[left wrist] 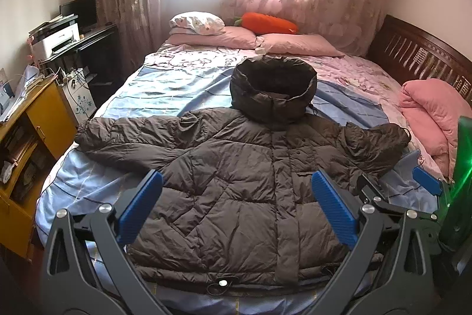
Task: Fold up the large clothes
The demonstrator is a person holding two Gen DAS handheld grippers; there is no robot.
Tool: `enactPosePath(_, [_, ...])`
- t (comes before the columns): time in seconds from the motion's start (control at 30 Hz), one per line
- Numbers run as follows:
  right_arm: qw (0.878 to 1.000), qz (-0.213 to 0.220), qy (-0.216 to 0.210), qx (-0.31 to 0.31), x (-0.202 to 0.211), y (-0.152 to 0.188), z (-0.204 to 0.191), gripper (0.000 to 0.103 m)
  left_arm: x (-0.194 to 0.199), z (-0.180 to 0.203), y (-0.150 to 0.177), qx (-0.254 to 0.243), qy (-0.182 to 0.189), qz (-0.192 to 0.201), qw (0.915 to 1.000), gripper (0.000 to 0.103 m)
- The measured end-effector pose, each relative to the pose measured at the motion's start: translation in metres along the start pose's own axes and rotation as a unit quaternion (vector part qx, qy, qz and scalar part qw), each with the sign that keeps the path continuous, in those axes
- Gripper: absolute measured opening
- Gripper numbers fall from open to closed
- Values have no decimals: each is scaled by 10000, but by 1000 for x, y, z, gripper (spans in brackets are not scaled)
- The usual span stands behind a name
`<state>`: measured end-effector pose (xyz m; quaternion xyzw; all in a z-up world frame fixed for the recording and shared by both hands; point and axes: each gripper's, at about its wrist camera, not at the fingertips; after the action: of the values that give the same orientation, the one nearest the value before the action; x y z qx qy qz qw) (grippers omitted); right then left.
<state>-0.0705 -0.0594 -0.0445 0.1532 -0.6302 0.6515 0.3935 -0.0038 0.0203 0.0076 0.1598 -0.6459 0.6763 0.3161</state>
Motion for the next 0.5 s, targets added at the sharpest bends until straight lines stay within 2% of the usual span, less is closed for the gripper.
enactPosePath(0.5, [9995, -15, -215, -212, -1, 1, 1, 102, -3, 1, 1, -51, 57, -94, 9999, 101])
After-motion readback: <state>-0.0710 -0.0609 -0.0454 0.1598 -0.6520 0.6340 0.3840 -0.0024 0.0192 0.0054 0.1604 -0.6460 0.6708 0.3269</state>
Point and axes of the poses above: each gripper's, at about its wrist camera, not at the fingertips, and x roughly against the way its jaws point, z to its right, y to its underside, and after that the axes turned 7 degrees about y, right-handed
